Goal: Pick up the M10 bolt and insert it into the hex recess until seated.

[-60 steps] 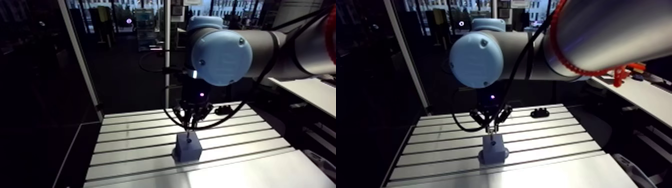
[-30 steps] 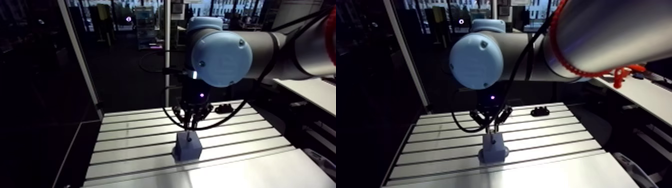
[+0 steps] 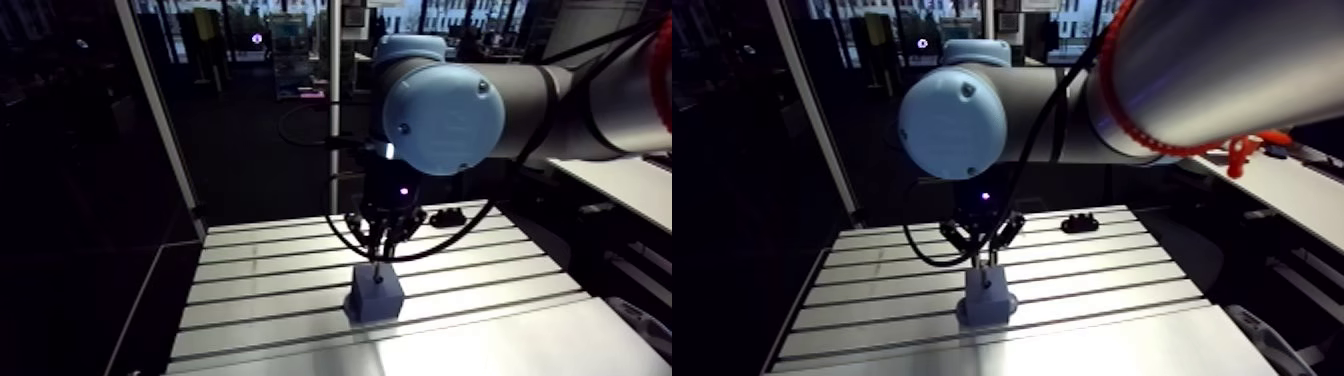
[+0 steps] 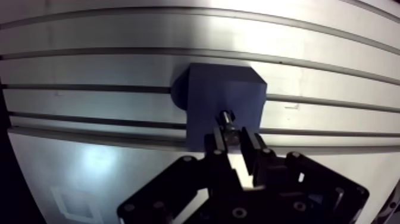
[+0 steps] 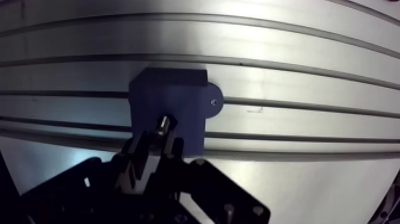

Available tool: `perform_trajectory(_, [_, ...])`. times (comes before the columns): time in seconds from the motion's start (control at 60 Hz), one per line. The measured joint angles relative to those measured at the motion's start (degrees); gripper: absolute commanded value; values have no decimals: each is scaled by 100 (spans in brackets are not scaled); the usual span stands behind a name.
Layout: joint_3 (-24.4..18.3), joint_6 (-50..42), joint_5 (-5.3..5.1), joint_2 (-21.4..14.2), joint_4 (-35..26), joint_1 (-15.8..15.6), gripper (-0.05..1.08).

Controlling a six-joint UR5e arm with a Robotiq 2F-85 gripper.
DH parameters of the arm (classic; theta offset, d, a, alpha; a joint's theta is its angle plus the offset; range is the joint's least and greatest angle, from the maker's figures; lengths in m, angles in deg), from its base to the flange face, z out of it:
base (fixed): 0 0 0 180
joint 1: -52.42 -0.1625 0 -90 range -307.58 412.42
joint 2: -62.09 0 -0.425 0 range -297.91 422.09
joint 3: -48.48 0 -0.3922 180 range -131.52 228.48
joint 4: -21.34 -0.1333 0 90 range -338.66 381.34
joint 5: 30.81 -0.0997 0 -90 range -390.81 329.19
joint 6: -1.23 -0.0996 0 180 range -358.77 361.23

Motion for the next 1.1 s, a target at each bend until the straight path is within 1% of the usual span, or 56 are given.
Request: perform_trajectory(1.1, [30,58,1,67,73,9,104])
